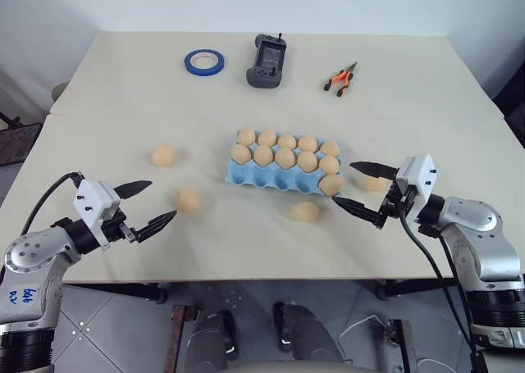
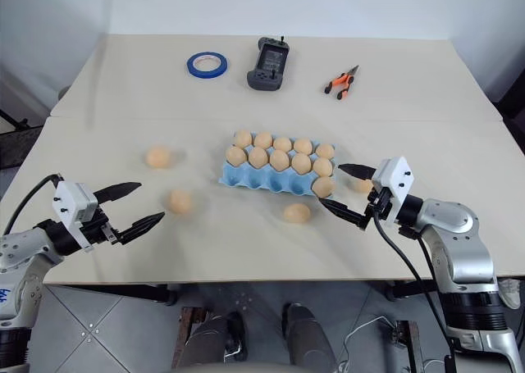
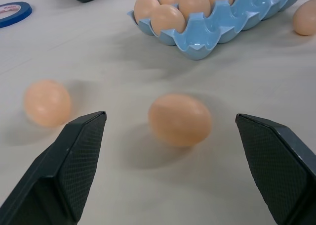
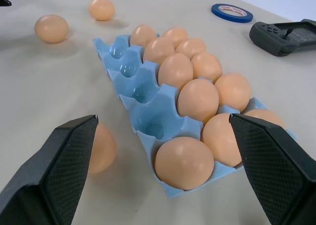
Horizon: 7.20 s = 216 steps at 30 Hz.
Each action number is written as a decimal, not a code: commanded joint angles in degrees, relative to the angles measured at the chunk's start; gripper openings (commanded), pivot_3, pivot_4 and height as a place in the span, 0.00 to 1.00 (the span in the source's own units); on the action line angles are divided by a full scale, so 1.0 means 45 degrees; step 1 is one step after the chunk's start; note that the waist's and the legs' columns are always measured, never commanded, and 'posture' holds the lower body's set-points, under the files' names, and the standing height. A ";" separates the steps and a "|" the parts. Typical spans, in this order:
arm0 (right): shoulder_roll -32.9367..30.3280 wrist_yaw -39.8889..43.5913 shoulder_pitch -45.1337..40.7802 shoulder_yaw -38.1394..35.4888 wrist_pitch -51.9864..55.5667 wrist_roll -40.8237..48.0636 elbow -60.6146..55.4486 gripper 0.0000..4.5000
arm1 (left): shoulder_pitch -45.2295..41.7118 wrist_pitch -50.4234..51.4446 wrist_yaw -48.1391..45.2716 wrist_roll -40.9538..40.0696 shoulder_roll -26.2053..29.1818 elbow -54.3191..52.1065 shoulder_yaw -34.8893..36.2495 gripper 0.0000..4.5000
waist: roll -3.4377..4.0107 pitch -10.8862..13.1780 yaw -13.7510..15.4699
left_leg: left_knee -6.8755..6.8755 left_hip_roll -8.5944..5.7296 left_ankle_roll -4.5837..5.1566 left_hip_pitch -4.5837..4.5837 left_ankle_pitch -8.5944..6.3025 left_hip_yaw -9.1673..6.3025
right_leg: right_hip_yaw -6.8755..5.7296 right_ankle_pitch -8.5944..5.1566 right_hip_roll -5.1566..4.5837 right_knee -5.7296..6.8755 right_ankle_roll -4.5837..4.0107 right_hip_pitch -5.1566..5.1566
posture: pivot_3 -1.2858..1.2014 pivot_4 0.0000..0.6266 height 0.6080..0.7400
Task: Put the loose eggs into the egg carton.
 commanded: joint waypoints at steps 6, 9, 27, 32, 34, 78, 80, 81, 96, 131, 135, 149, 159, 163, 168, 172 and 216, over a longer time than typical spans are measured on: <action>0.0105 -0.0604 0.0260 -0.0769 -0.0130 0.0260 -0.0487 1.00 | -0.0408 -0.0207 -0.0430 -0.0570 -0.0171 -0.0268 -0.0036 0.99 | -0.0001 0.0000 0.0014 | 0.0001 -0.0002 0.0000 0.0000 0.0000 0.0000 | 0.0000 0.0000 -0.0002 0.0001 0.0000 0.0000 | 0.52 0.24 1.00; -0.0001 -0.1237 0.0787 -0.1574 -0.0068 0.0346 -0.0664 1.00 | -0.1110 -0.0129 -0.0856 -0.0858 -0.0360 -0.0269 -0.0498 0.99 | 0.0000 0.0000 0.0093 | 0.0001 -0.0004 0.0000 -0.0002 0.0000 -0.0001 | -0.0005 0.0001 -0.0004 -0.0001 0.0001 0.0002 | 0.52 0.24 1.00; 0.0120 -0.3090 0.3215 -0.3166 -0.0258 -0.0279 -0.0486 1.00 | -0.3892 -0.0891 -0.2823 -0.0046 -0.1733 0.0726 -0.4228 0.99 | 0.0000 -0.0002 -0.0141 | 0.0156 0.0019 0.0007 0.0020 0.0002 -0.0019 | 0.0007 0.0032 0.0045 0.0039 0.0032 0.0067 | 0.52 0.24 1.00; -0.0069 -0.3232 0.1131 -0.1690 0.0268 -0.1299 0.1132 1.00 | -0.3801 -0.0964 -0.2849 -0.0005 -0.1743 0.0649 -0.4292 0.99 | 0.0001 -0.0001 -0.0192 | 0.0181 0.0014 0.0013 0.0042 0.0003 -0.0020 | -0.0003 0.0060 0.0022 -0.0023 0.0048 0.0136 | 0.52 0.24 1.00; 0.0147 -0.3278 -0.0042 -0.1261 0.0179 -0.1527 0.2366 1.00 | -0.3766 -0.0992 -0.2808 0.0034 -0.1750 0.0603 -0.4305 0.99 | 0.0002 -0.0001 -0.0206 | 0.0176 0.0011 0.0014 0.0038 0.0003 -0.0021 | -0.0007 0.0072 0.0013 -0.0058 0.0048 0.0149 | 0.52 0.24 1.00; 0.2305 -0.2545 -0.2074 0.1559 0.0877 -0.1683 0.0653 0.99 | -0.3562 -0.0166 -0.1505 -0.0327 -0.1908 -0.0603 -0.3706 1.00 | 0.0023 0.0009 0.0045 | 0.0082 0.0053 -0.0023 -0.0003 -0.0020 -0.0111 | -0.0151 0.0037 0.0023 -0.0019 -0.0001 0.0099 | 0.52 0.24 1.00; 0.1803 -0.2163 -0.1393 0.0920 0.0717 -0.1204 -0.0005 0.99 | -0.3543 -0.0090 -0.1562 -0.0368 -0.1877 -0.0631 -0.3682 1.00 | 0.0023 0.0009 0.0130 | 0.0074 0.0053 -0.0026 -0.0007 -0.0022 -0.0123 | -0.0166 0.0038 0.0021 -0.0021 0.0004 0.0097 | 0.52 0.24 1.00; 0.1499 -0.1969 -0.0978 0.0521 0.0594 -0.0990 -0.0314 0.99 | -0.3536 -0.0063 -0.1595 -0.0393 -0.1858 -0.0635 -0.3670 1.00 | 0.0023 0.0009 0.0167 | 0.0073 0.0054 -0.0029 -0.0007 -0.0024 -0.0128 | -0.0172 0.0038 0.0021 -0.0026 0.0005 0.0098 | 0.52 0.24 1.00; -0.0919 0.0586 0.5335 -0.3928 -0.0313 0.0926 -0.0839 0.99 | -0.4077 -0.0525 -0.2611 0.0062 -0.1817 0.0666 -0.4212 1.00 | 0.0022 0.0009 0.0369 | 0.0115 0.0057 -0.0023 0.0025 -0.0025 -0.0153 | -0.0182 0.0006 0.0033 -0.0071 -0.0048 0.0171 | 0.52 0.24 1.00; 0.1922 0.0232 0.0025 0.3085 -0.0627 -0.1586 0.0828 0.56 | -0.2547 -0.0536 -0.2709 -0.0450 -0.1266 -0.0246 -0.3458 1.00 | 0.0022 0.0006 0.0317 | 0.0012 0.0065 -0.0054 0.0004 -0.0025 -0.0155 | -0.0209 -0.0004 0.0022 -0.0080 -0.0068 0.0115 | 0.52 0.24 1.00; 0.2022 0.0405 -0.0214 0.2887 -0.0224 -0.1019 0.0321 0.33 | -0.2476 -0.0562 -0.2606 -0.0422 -0.1291 -0.0277 -0.3414 1.00 | 0.0022 0.0005 0.0336 | 0.0014 0.0065 -0.0062 0.0009 -0.0019 -0.0156 | -0.0212 -0.0003 0.0023 -0.0069 -0.0067 0.0114 | 0.52 0.24 1.00; 0.3623 -0.2238 -0.3464 0.2778 0.0416 -0.1715 0.2038 0.47 | -0.1938 -0.0694 -0.1853 -0.0287 -0.1338 -0.0411 -0.3019 1.00 | 0.0019 0.0004 0.0181 | 0.0010 0.0066 -0.0076 -0.0001 -0.0011 -0.0155 | -0.0217 -0.0010 0.0013 -0.0055 -0.0082 0.0095 | 0.52 0.24 1.00; 0.2597 -0.0261 -0.2538 0.2479 -0.0205 -0.1220 0.0872 0.99 | -0.1239 -0.0749 -0.1233 -0.0283 -0.1042 -0.0687 -0.2085 1.00 | 0.0019 0.0004 0.0090 | -0.0028 0.0085 -0.0106 -0.0012 -0.0021 -0.0162 | -0.0262 0.0027 0.0034 -0.0005 0.0018 0.0053 | 0.52 0.24 1.00; 0.1717 0.0652 -0.1784 0.1653 -0.0456 -0.0429 0.0396 0.99 | -0.0525 -0.0816 -0.0748 -0.0240 -0.0802 -0.0654 -0.1107 1.00 | 0.0018 0.0004 0.0040 | -0.0015 0.0094 -0.0114 -0.0007 -0.0015 -0.0162 | -0.0263 0.0025 0.0041 0.0010 0.0017 0.0052 | 0.52 0.24 1.00; 0.0167 0.2106 -0.0623 0.0830 -0.0879 0.0089 0.0137 0.99 | 0.1131 -0.0684 0.0082 -0.0464 -0.0755 -0.0702 0.0740 1.00 | 0.0018 0.0004 0.0027 | -0.0012 0.0094 -0.0114 -0.0004 -0.0015 -0.0162 | -0.0260 0.0021 0.0036 0.0003 0.0011 0.0054 | 0.52 0.24 1.00; -0.0468 0.2917 -0.0016 0.0744 -0.1726 -0.0087 0.0143 0.99 | 0.2224 -0.0353 0.0608 -0.0879 -0.1135 -0.0995 0.1620 1.00 | 0.0018 0.0004 0.0031 | -0.0011 0.0100 -0.0116 -0.0002 -0.0017 -0.0165 | -0.0262 -0.0025 0.0037 0.0002 -0.0071 0.0053 | 0.52 0.24 1.00; 0.2074 0.0411 0.1340 0.0979 -0.2893 -0.0117 -0.0441 1.00 | -0.4813 0.0354 0.0691 0.1252 -0.3020 0.1661 -0.3860 0.47 | 0.0011 0.0000 0.0403 | 0.0037 0.0101 -0.0123 0.0023 -0.0013 -0.0167 | -0.0282 0.0016 0.0040 0.0016 -0.0001 0.0104 | 0.52 0.24 1.00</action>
